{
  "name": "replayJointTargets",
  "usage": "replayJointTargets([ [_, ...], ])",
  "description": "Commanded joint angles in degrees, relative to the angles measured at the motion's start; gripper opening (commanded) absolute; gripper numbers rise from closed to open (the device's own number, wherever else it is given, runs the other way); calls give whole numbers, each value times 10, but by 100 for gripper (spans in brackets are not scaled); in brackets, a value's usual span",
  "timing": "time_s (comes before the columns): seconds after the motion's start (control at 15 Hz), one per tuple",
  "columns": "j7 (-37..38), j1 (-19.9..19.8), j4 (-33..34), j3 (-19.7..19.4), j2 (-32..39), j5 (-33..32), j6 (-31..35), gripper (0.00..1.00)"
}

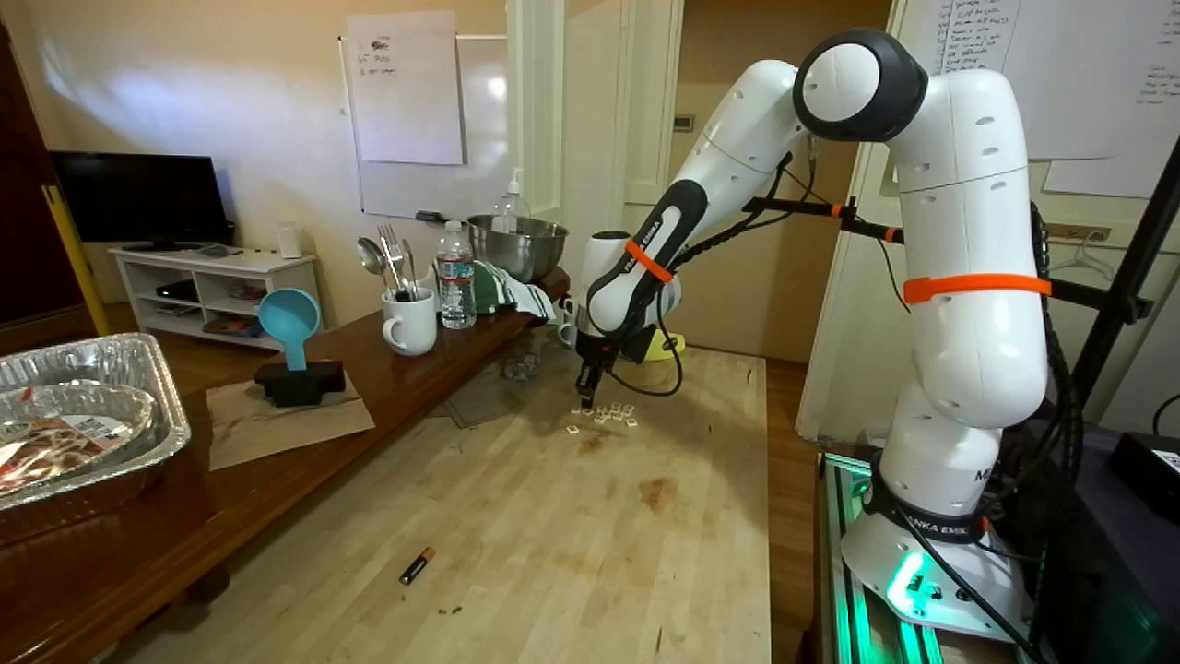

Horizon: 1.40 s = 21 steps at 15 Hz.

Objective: Move the letter tiles to the left

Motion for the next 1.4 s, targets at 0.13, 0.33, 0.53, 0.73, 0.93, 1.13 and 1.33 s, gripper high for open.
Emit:
replayJointTargets([
  [0.13,19,1,-8,4,2,-2,2,0],
  [0.33,41,4,-10,1,4,1,3,0],
  [0.53,72,5,-12,3,4,16,3,0],
  [0.73,113,9,-13,3,2,31,1,0],
  [0.93,139,14,-15,4,-1,38,0,0],
  [1.13,162,23,-17,4,-2,40,0,0],
  [1.33,181,31,-19,4,-4,40,-2,0],
])
